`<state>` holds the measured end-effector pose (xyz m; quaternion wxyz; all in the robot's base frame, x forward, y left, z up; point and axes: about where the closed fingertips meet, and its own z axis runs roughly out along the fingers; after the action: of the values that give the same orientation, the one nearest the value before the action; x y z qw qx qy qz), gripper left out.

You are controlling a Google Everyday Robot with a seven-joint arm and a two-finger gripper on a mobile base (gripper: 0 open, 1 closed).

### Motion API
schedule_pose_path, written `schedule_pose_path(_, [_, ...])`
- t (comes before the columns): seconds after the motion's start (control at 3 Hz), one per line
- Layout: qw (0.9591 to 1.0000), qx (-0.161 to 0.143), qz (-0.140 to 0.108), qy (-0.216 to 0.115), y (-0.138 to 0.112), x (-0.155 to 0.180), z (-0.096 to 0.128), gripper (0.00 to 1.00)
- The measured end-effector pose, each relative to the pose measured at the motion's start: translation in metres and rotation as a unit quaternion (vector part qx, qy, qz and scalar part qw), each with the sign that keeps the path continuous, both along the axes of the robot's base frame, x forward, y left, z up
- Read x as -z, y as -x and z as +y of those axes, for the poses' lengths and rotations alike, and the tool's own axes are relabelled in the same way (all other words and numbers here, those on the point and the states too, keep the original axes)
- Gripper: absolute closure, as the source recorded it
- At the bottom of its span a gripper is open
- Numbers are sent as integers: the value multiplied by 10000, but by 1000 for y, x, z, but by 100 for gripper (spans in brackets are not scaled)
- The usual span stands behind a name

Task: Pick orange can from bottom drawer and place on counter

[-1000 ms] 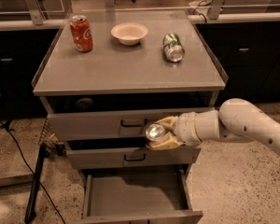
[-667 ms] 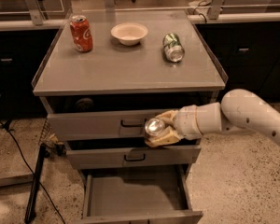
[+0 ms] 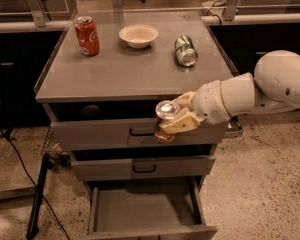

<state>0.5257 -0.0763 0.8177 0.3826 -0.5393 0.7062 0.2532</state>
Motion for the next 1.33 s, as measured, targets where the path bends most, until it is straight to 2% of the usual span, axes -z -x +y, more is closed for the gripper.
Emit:
schedule_pose_path(0.67, [9999,20,97,-62,-2,-9,2,100])
schedule_pose_path(1.0, [9995,128,277,-122,-10,-38,-1,100])
schedule_pose_path(1.33, [9989,317,338,-45,-23,-83,-10,100])
